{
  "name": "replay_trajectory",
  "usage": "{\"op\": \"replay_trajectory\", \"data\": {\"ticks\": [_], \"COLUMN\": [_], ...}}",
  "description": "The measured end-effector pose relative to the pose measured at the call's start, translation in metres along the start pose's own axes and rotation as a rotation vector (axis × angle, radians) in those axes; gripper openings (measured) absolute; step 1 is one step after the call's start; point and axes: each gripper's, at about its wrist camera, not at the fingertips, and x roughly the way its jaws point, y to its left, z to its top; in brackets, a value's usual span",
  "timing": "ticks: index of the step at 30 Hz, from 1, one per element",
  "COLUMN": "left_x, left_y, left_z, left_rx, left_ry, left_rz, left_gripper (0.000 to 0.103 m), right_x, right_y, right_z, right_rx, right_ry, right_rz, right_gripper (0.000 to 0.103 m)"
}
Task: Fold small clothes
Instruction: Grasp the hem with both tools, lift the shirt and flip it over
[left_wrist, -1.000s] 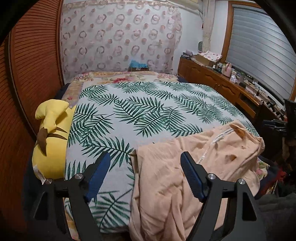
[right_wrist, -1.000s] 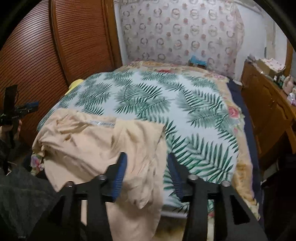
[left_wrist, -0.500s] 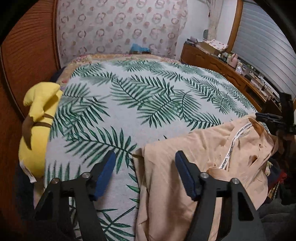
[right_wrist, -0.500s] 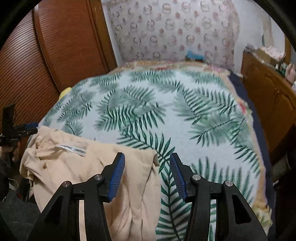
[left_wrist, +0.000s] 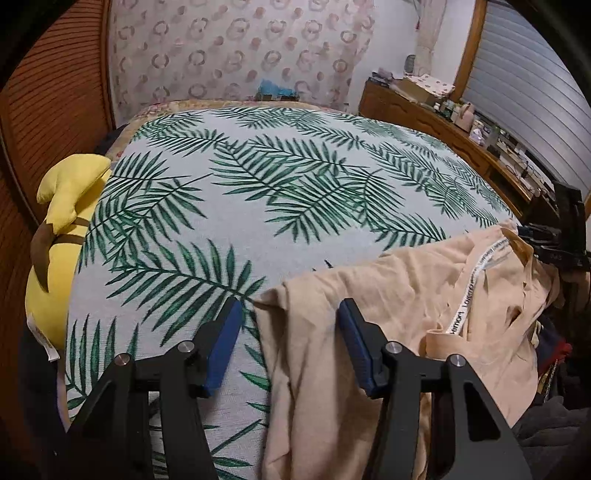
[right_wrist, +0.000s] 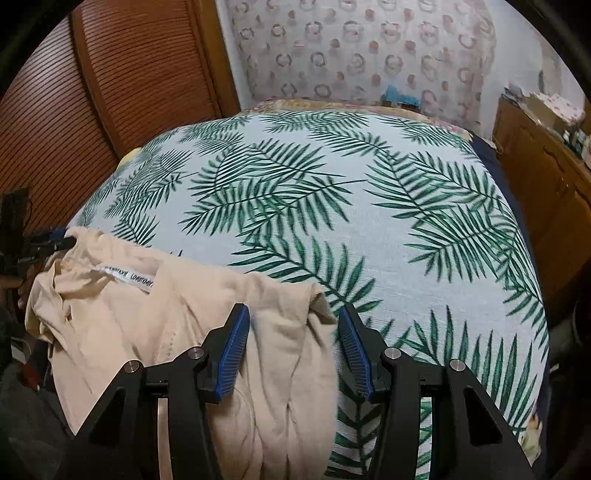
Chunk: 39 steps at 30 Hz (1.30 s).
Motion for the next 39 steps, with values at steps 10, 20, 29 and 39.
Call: {"op": "replay_trajectory", "data": {"ticks": [10, 20, 29, 39], "left_x": [-0.026, -0.119, -0.200, -0.251], "left_y": [-0.015, -0.045, -0.054, -0.069], "left_z": [-0.002, -0.002, 0.006, 0.033], "left_rx": [-0.013, 0.007, -0.005, 0.056], "left_ry": [-0.115, -0.322, -0.517, -0.674], "left_rz": [-0.009, -0.093, -0.128, -0.096], "left_gripper": [0.010, 0.009, 0.009, 0.009], "right_x": [-0.003, -0.112, -0.207, -0.282], "right_y": [0.009, 0.021, 0.024, 0.048], "right_z": [-0.007, -0.020, -0.029, -0.027], "right_rx": [-0.011, 0.045, 0.047, -0.067], "right_ry": [-0.029, -0.292, -0.487, -0.655], "right_rz": [0.080, 0.098, 0.027, 0.013], "right_gripper": [0.011, 0.010, 0.010, 0.010]}}
